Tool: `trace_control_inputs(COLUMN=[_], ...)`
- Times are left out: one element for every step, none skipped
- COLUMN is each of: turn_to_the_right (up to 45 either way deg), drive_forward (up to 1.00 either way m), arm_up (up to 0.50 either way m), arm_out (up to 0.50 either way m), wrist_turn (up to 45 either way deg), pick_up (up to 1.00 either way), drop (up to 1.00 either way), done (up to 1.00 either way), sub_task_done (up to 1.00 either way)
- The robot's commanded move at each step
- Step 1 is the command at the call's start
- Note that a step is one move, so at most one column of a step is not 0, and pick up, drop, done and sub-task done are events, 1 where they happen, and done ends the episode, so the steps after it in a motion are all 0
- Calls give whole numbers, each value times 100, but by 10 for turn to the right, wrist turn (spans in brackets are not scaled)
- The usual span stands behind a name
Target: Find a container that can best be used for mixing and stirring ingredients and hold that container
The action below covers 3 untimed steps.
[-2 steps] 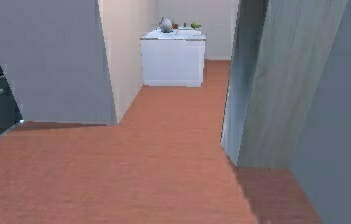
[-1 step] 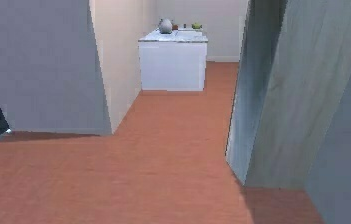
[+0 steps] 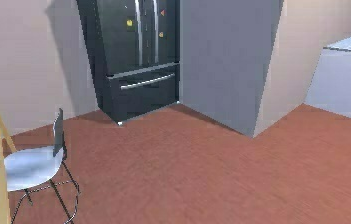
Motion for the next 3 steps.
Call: trace_control_inputs(turn_to_the_right=[-30, 0, -60], drive_forward=[0, 100, 0], arm_up=[0, 0, 0], arm_out=[0, 0, 0], wrist_turn=[0, 0, 0], pick_up=[0, 0, 0], drop=[0, 0, 0], done=[0, 0, 0], sub_task_done=[0, 0, 0])
